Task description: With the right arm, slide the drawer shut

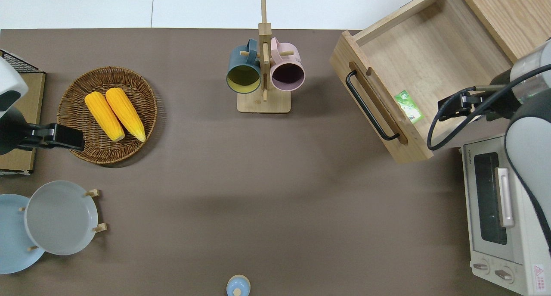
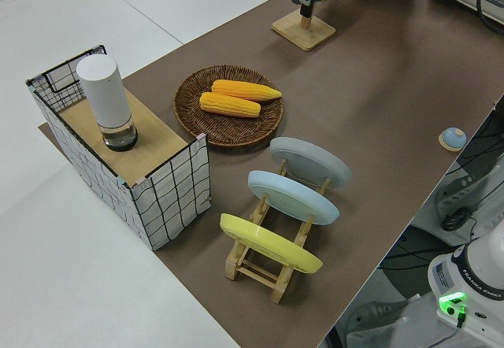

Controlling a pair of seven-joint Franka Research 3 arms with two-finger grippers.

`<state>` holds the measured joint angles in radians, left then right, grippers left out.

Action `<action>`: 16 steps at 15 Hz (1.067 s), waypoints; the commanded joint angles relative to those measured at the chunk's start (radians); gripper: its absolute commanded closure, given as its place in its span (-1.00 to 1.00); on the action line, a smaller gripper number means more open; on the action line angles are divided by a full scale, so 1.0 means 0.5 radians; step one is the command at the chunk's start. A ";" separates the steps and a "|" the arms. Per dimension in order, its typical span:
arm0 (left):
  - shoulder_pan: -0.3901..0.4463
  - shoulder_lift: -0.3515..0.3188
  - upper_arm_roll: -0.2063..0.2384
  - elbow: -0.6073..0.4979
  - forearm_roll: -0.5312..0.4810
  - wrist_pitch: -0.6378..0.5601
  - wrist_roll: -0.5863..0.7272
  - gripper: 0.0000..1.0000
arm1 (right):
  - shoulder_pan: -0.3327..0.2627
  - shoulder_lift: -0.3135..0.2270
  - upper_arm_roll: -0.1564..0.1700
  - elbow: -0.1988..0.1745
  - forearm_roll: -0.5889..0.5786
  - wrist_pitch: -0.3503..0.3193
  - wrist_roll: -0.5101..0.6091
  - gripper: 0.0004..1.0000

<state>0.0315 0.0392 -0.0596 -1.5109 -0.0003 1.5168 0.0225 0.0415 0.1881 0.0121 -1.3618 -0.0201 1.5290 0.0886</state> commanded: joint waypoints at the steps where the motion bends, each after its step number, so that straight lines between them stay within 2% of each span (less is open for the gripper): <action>1: 0.008 0.023 -0.013 0.049 0.034 -0.039 0.019 -0.99 | -0.024 -0.026 0.000 -0.016 -0.021 0.010 -0.048 -0.97; 12: 0.008 0.023 -0.013 0.049 0.034 -0.039 0.019 -0.99 | -0.025 -0.029 0.000 -0.016 -0.015 0.004 -0.076 -0.97; 16: 0.008 0.026 -0.013 0.049 0.034 -0.039 0.019 -0.99 | -0.025 -0.042 0.000 -0.004 -0.003 -0.066 -0.097 -0.97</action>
<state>0.0315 0.0392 -0.0596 -1.5109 -0.0003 1.5168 0.0225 0.0415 0.1842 0.0059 -1.3610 -0.0223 1.5249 0.0741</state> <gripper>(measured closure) 0.004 0.013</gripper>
